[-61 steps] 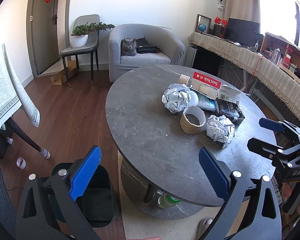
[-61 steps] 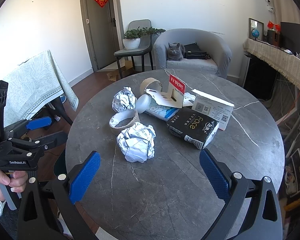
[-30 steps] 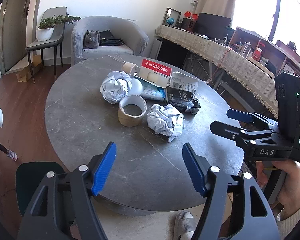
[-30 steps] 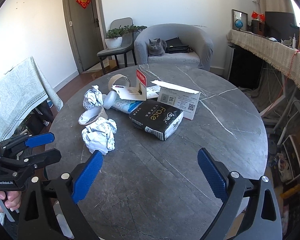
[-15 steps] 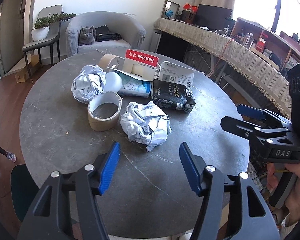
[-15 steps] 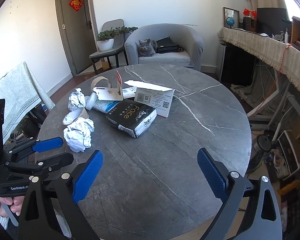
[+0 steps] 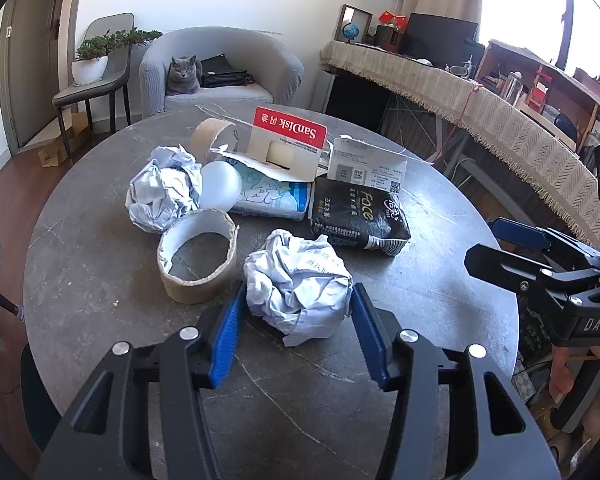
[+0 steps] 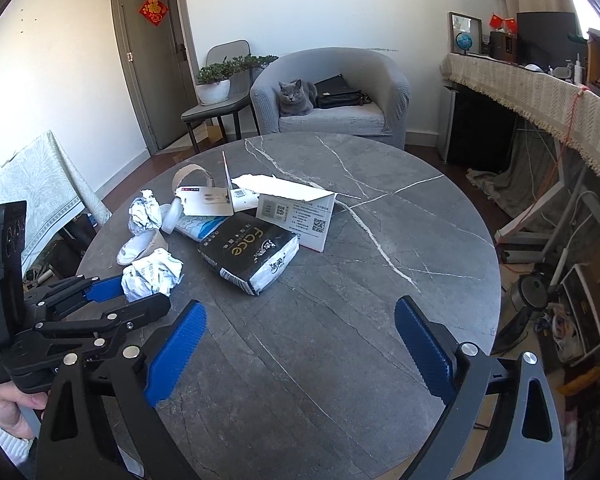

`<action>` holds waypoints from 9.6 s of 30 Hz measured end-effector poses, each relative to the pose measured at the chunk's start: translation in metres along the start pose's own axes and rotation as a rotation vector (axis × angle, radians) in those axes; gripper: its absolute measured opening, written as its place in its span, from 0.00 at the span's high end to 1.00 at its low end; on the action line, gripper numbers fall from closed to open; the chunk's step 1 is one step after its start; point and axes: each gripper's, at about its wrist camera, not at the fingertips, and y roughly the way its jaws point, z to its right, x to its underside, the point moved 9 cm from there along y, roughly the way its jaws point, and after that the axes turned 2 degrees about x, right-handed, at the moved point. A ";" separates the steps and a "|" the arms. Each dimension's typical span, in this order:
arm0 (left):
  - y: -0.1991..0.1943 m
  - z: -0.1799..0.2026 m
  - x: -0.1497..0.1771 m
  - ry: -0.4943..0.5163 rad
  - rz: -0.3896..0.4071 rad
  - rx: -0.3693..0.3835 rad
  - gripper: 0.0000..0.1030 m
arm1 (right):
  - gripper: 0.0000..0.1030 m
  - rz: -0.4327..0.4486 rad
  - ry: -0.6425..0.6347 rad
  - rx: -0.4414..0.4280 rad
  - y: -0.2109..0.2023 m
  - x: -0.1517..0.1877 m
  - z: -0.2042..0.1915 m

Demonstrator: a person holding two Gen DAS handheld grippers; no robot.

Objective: Collect trash
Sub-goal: 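Reach the left gripper to the crumpled white paper ball and close, then lift the paper ball with the left gripper and carry it over the green bin, then open the left gripper to drop the paper ball into the bin, then return the left gripper to the table toward the crumpled foil ball, then grasp the foil ball with the left gripper while the right gripper grasps the black Face tissue pack, then carry the foil ball with the left gripper over the bin and release it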

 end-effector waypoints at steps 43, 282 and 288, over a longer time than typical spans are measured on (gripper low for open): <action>-0.108 -0.164 -0.019 -0.140 0.142 -0.060 0.50 | 0.38 -0.140 -0.176 -0.131 0.085 -0.012 -0.155; -0.042 -0.116 -0.038 -0.022 0.024 0.057 0.51 | 0.28 -0.179 0.157 0.236 0.071 -0.017 -0.065; -0.059 -0.119 -0.027 -0.032 0.034 0.037 0.51 | 0.28 -0.151 0.137 0.164 0.060 -0.013 -0.090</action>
